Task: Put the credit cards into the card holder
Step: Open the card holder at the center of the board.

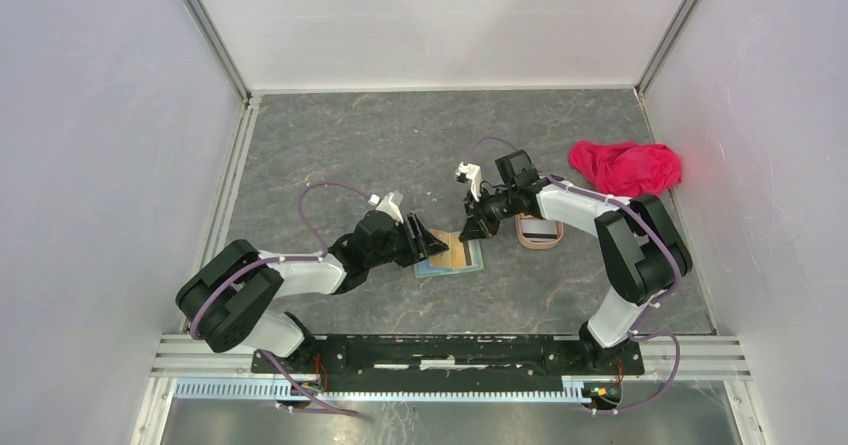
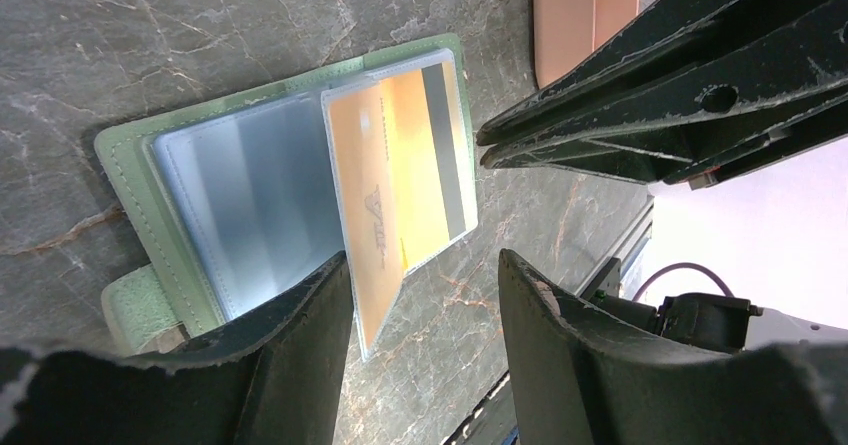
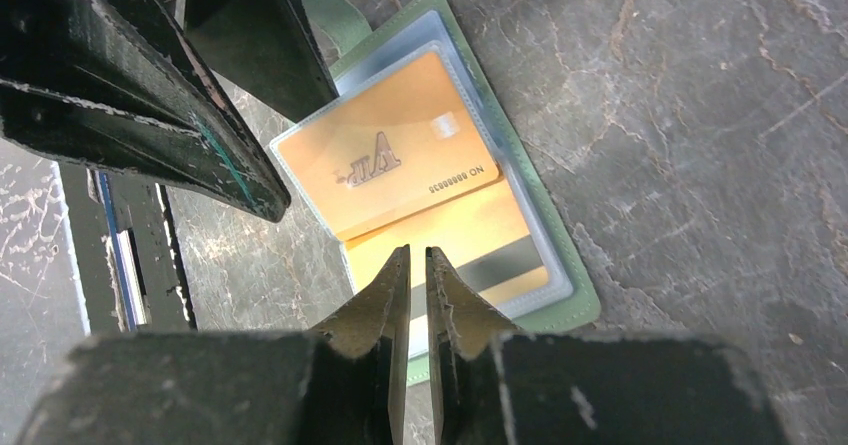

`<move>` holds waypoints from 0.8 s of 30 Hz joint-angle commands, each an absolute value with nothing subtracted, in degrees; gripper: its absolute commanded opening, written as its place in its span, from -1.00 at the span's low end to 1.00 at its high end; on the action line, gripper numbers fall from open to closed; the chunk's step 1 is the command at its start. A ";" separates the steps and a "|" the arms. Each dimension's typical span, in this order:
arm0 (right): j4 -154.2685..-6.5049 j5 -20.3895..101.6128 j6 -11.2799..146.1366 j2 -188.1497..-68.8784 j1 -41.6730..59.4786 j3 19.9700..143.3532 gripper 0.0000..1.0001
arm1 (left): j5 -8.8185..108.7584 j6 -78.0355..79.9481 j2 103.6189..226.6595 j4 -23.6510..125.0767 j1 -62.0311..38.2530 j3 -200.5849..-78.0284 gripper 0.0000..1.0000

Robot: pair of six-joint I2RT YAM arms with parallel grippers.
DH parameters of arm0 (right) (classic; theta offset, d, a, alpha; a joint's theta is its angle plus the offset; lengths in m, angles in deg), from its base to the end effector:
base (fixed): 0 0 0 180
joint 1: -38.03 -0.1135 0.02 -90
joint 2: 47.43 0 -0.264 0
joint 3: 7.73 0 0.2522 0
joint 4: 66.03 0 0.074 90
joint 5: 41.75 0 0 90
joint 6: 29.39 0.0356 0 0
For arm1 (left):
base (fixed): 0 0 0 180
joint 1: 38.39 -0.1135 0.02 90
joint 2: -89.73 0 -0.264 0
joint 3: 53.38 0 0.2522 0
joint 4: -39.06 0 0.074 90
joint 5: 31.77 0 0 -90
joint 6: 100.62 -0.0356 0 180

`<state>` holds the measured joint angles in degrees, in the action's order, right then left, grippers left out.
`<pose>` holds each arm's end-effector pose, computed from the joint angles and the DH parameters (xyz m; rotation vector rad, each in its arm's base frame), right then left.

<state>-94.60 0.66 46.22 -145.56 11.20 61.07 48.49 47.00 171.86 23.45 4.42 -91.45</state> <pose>0.2820 0.1721 0.1683 -1.1513 2.1799 1.1483 0.1874 -0.1818 0.1477 -0.1812 2.3027 -1.1815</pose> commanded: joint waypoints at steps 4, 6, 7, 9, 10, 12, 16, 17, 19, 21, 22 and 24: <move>-95.27 -0.77 43.91 -144.68 12.42 61.51 -0.74 | 46.97 48.64 172.03 19.97 4.07 -92.10 0.21; -94.19 -0.97 45.27 -145.49 12.25 61.07 -0.84 | 47.36 48.28 171.71 20.67 4.08 -92.10 0.20; -93.99 -1.05 45.76 -146.11 12.14 61.11 -0.89 | 47.53 48.08 171.45 21.05 4.11 -92.05 0.20; -93.45 -1.51 46.85 -147.28 11.89 61.31 -0.95 | 47.67 47.79 171.01 21.25 4.13 -91.86 0.19; -92.99 -1.58 47.65 -147.89 11.76 61.31 -0.98 | 47.70 47.70 170.84 21.26 4.09 -91.76 0.20; -92.00 -1.49 48.83 -149.08 11.04 61.31 -1.00 | 47.68 47.42 170.54 21.26 4.08 -91.58 0.19; -91.09 -1.24 50.39 -151.39 9.49 61.74 -1.00 | 47.33 47.06 170.42 20.95 4.06 -91.57 0.19; -91.02 -1.10 50.50 -151.79 8.94 61.98 -1.00 | 47.07 47.04 170.45 20.73 4.07 -91.50 0.20; -90.79 -0.97 50.89 -152.39 8.08 62.17 -1.00 | 46.63 46.96 170.42 20.12 4.06 -91.41 0.20; -90.61 -0.96 51.15 -152.64 7.58 62.27 -1.00 | 46.21 46.87 170.42 19.67 4.09 -91.31 0.20; -90.51 -0.88 51.36 -152.66 7.45 62.23 -1.00 | 45.93 46.84 170.35 19.39 4.07 -91.31 0.20; -90.03 -0.96 51.73 -152.68 6.99 62.28 -1.00 | 45.56 46.77 170.25 18.87 4.06 -91.18 0.20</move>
<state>-92.17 -0.83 50.55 -152.18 7.70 61.07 47.12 46.98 171.86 22.36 4.42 -91.45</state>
